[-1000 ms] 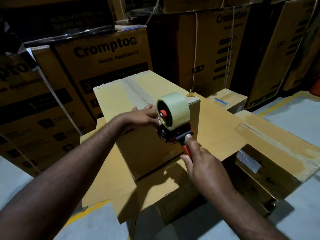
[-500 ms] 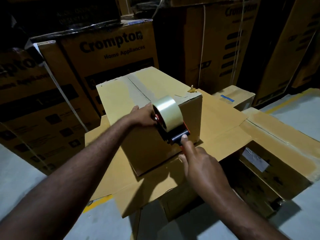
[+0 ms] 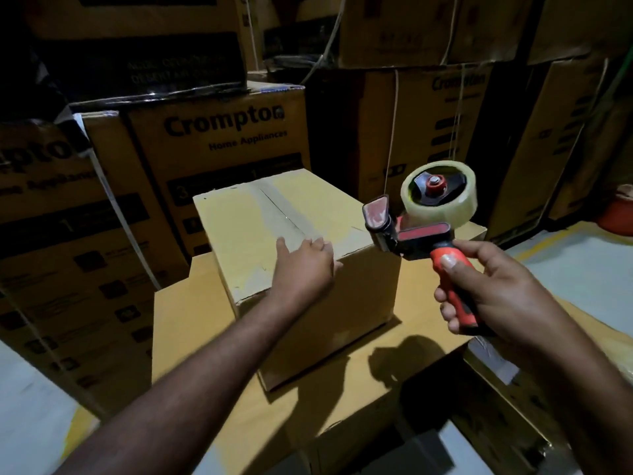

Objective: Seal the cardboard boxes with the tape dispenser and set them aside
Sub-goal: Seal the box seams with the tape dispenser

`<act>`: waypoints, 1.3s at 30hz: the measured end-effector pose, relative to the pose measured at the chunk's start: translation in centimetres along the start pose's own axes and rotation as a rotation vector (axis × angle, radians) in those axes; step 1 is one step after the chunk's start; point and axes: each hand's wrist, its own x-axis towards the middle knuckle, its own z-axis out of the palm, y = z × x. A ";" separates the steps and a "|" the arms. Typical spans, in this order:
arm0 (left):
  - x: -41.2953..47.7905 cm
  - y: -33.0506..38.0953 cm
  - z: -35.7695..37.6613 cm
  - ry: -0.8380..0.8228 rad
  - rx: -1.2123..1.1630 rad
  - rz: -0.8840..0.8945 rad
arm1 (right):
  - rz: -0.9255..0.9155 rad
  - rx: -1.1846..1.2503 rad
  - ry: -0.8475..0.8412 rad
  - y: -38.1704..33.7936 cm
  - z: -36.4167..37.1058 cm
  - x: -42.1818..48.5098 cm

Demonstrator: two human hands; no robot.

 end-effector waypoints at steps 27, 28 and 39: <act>2.4 -7.3 -1.9 -0.277 -0.389 0.339 | -0.240 0.168 -0.098 1.6 10.1 17.9; 3.7 -6.9 -1.8 -0.326 -0.312 0.328 | -0.235 0.166 -0.089 1.6 9.5 18.7; 18.2 -6.1 1.6 -0.378 -0.156 0.297 | -0.188 0.149 -0.077 3.7 6.7 20.2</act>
